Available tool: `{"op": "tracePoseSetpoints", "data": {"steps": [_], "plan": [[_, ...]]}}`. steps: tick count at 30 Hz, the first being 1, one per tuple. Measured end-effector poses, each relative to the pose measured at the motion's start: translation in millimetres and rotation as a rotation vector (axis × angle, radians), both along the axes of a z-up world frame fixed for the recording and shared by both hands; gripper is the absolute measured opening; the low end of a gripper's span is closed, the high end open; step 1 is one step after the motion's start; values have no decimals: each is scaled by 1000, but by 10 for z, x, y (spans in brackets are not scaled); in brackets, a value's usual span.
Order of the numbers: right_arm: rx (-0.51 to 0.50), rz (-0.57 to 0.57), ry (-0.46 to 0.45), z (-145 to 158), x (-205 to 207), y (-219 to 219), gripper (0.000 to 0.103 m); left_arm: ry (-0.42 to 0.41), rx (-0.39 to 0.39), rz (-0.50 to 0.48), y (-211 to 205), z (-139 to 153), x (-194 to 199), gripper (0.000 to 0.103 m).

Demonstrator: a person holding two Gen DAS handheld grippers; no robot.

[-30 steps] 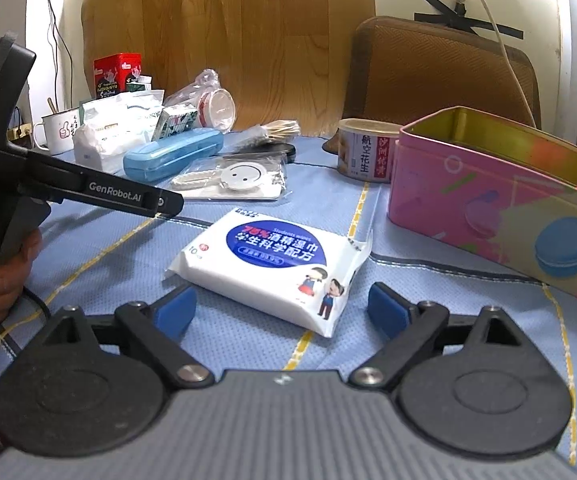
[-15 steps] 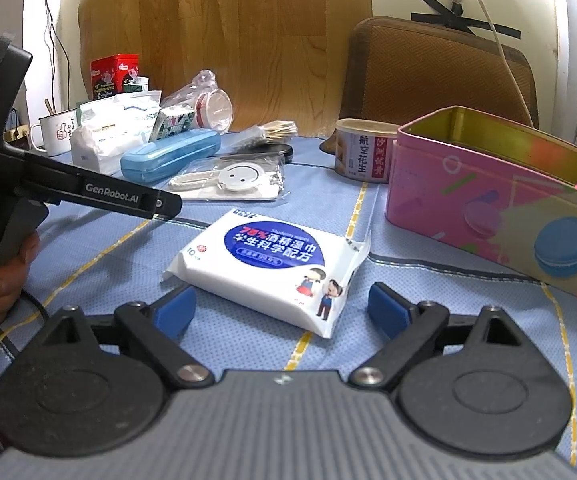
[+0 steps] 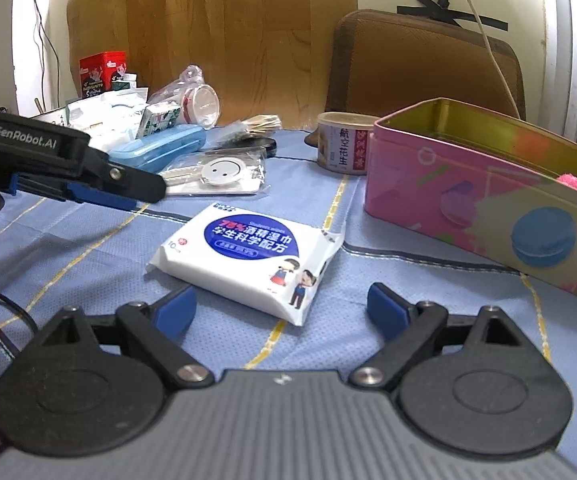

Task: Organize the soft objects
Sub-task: 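Move the left gripper to the white wipes pack and grasp its edge, then carry the white wipes pack into the pink tin and release it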

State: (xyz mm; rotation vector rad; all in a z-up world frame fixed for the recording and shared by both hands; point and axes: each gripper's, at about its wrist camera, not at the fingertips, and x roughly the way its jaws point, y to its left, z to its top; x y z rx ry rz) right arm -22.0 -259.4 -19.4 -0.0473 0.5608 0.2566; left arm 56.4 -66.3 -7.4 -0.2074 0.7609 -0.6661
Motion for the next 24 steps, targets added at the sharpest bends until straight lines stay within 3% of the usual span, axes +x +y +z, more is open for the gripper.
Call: {"op": "tracePoseSetpoints", "data": {"steps": [2, 4, 6, 11, 16, 24], "plan": [[6, 15, -7, -4, -6, 10, 84, 6, 1, -26, -138, -68, -15, 50], [11, 35, -17, 5, -19, 14, 69, -18, 26, -42, -242, -79, -37, 39], [-13, 29, -34, 20, -41, 35, 59, -39, 43, -45, -308, -48, -68, 39], [-45, -13, -170, 140, -191, 4, 56, -150, 5, -67, -368, 299, -159, 39], [-69, -112, -336, 383, -189, -190, 56, -269, -12, -130, -756, 710, -24, 39], [-55, -304, -323, 515, 274, -894, 55, -354, 11, -190, -1671, 816, 366, 39]]}}
